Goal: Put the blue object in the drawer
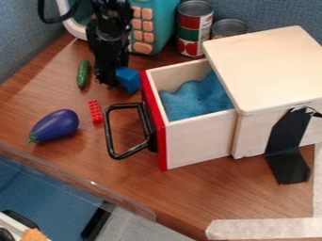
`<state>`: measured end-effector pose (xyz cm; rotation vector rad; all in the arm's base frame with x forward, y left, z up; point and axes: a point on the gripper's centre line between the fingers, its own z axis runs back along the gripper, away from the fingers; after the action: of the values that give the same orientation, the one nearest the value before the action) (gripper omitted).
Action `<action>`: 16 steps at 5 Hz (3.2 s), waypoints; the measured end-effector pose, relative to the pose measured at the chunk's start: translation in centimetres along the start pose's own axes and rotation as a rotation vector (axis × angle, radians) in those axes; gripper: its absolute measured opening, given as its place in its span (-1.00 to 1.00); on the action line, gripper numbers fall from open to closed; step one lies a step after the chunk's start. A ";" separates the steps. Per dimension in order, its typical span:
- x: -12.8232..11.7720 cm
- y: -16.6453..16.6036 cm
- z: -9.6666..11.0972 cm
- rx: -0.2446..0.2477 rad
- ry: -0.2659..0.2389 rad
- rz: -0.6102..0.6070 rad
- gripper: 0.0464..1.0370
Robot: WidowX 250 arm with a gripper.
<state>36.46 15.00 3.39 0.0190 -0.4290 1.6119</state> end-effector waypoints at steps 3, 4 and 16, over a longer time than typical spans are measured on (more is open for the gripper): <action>1.7 -1.7 10.3 -0.037 0.103 -0.064 0.12; -0.5 -1.4 12.8 -0.084 0.143 -0.123 0.12; -11.2 2.2 11.1 -0.334 0.184 -0.378 0.84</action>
<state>32.67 1.03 10.11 -0.2837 -0.5123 1.1458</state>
